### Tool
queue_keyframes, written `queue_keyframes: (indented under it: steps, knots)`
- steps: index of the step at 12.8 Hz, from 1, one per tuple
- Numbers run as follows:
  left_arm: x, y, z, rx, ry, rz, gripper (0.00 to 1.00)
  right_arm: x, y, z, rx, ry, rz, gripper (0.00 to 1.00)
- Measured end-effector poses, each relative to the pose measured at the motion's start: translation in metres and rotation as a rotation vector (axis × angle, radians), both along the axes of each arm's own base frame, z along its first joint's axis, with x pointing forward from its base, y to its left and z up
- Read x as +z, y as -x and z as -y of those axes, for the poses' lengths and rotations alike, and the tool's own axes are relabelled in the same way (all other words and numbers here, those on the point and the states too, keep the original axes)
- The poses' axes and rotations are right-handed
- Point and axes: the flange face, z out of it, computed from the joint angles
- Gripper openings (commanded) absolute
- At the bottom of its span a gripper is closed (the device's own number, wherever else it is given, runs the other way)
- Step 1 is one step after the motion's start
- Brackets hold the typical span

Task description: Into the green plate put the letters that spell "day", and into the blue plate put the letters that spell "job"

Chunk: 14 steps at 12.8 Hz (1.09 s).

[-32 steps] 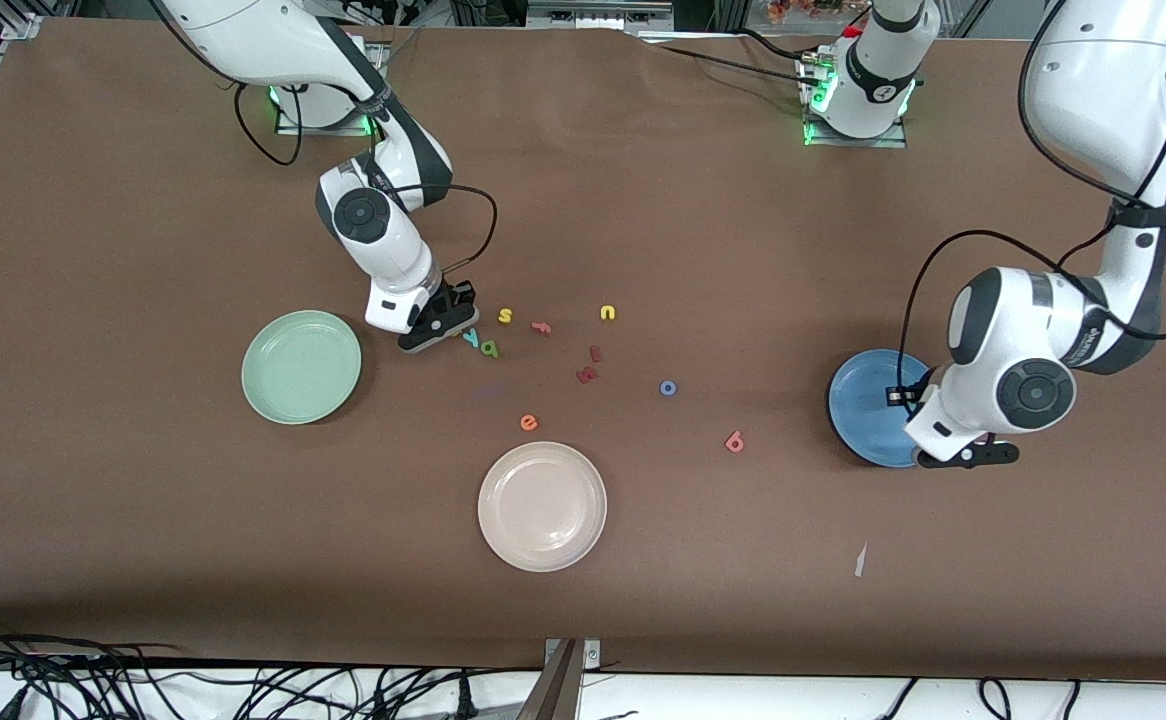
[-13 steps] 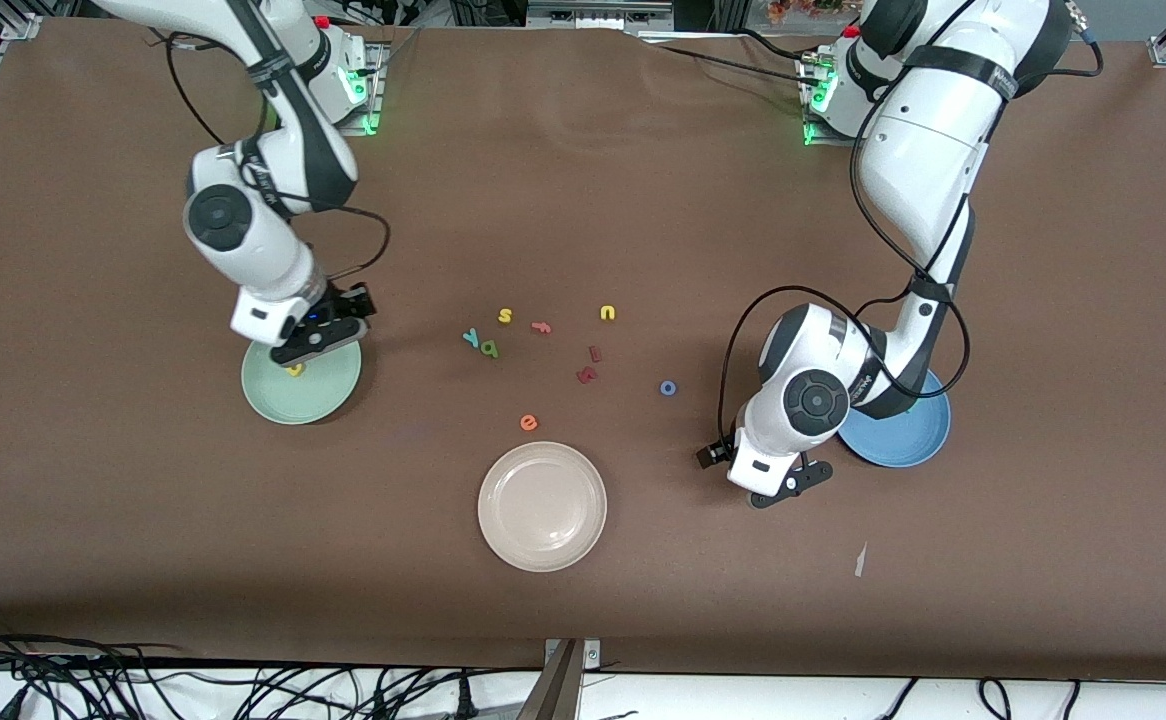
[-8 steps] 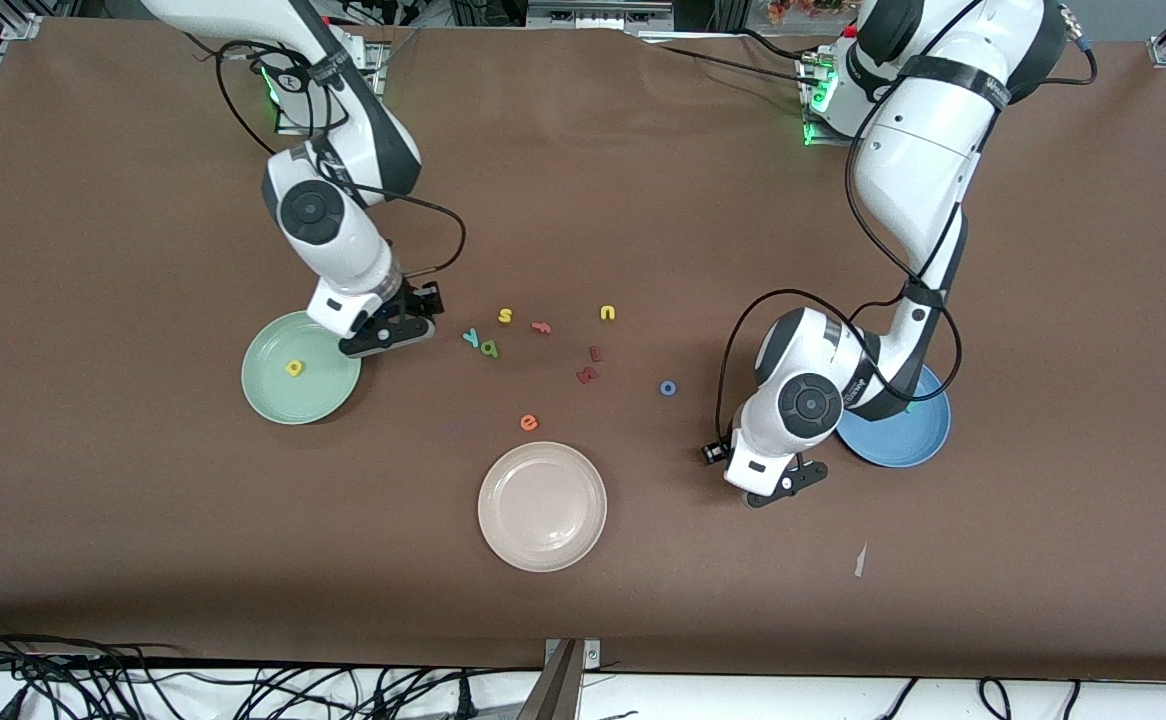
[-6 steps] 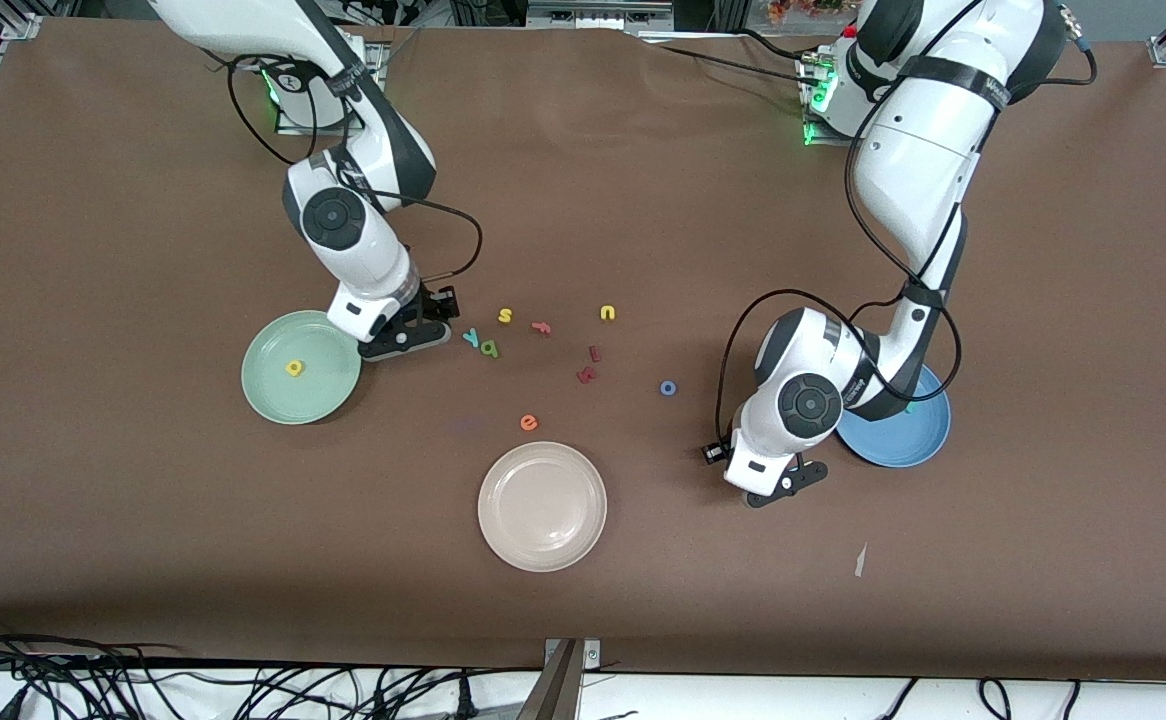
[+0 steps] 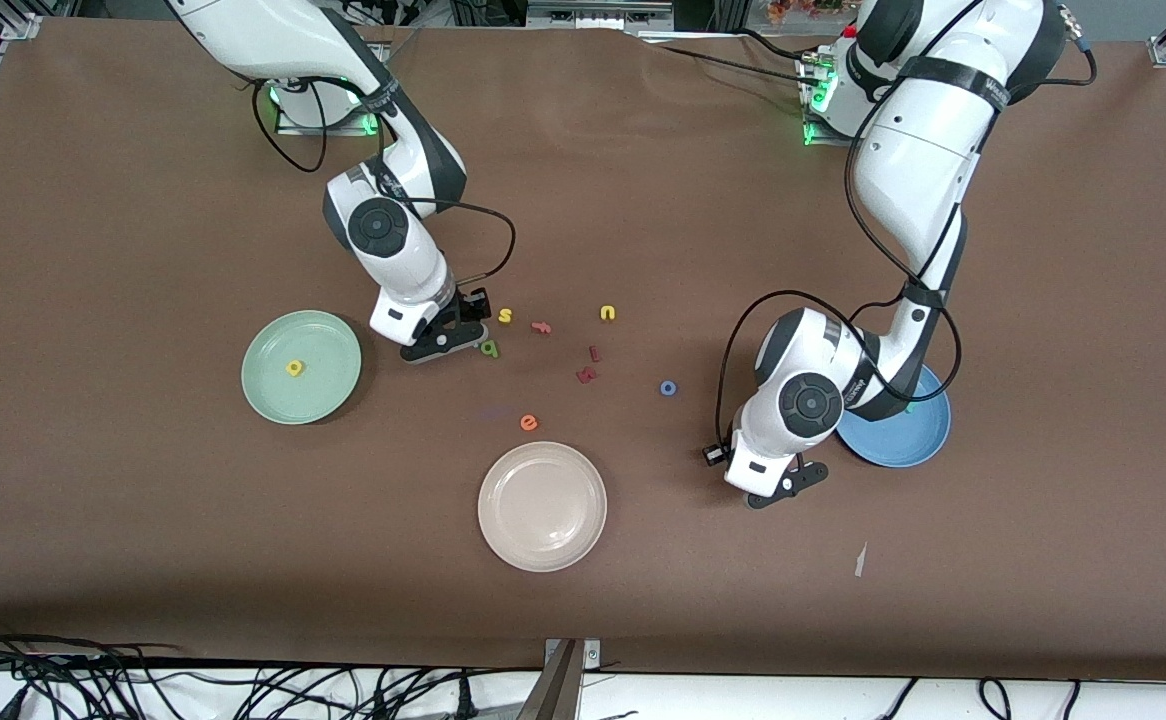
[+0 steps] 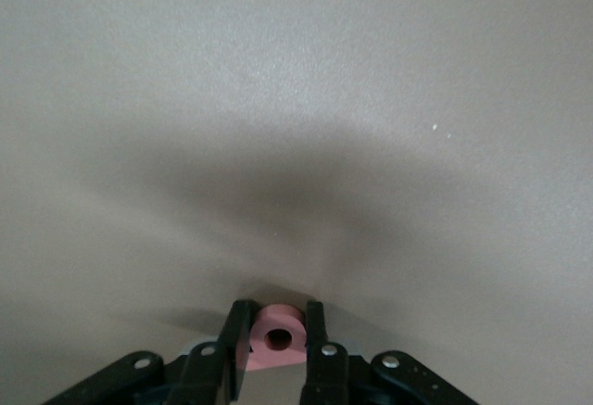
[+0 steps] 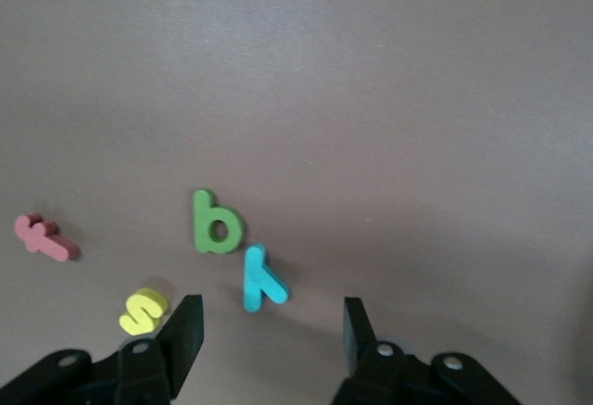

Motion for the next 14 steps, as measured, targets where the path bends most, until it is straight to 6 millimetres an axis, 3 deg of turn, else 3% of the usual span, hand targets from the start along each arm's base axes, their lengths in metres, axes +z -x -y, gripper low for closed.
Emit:
queue_keyframes:
  steps: [2, 4, 7, 9, 12, 13, 14]
  knots:
    - [0.008, -0.006, -0.007, -0.005, -0.005, 0.01, 0.01, -0.006, 0.006, -0.01, 0.019, -0.005, 0.003, 0.67]
    - [0.022, -0.014, -0.027, -0.046, -0.019, -0.017, 0.01, -0.011, 0.011, -0.018, 0.039, -0.005, 0.005, 0.67]
    - [0.055, -0.026, -0.089, -0.171, -0.025, -0.073, 0.01, -0.018, 0.014, -0.015, 0.083, 0.023, 0.019, 0.67]
    - [0.067, -0.027, -0.134, -0.255, -0.03, -0.104, 0.0, -0.023, 0.014, -0.009, 0.095, 0.035, 0.029, 0.67]
    - [0.077, -0.007, -0.198, -0.324, -0.048, -0.024, 0.0, -0.023, 0.013, -0.007, 0.114, 0.044, 0.042, 0.62]
    - [0.071, 0.009, -0.207, -0.329, -0.052, 0.019, 0.17, -0.023, 0.013, -0.007, 0.116, 0.045, 0.042, 0.62]
    - [0.06, 0.028, -0.21, -0.336, -0.056, 0.044, 0.93, -0.024, 0.013, -0.007, 0.117, 0.045, 0.042, 0.62]
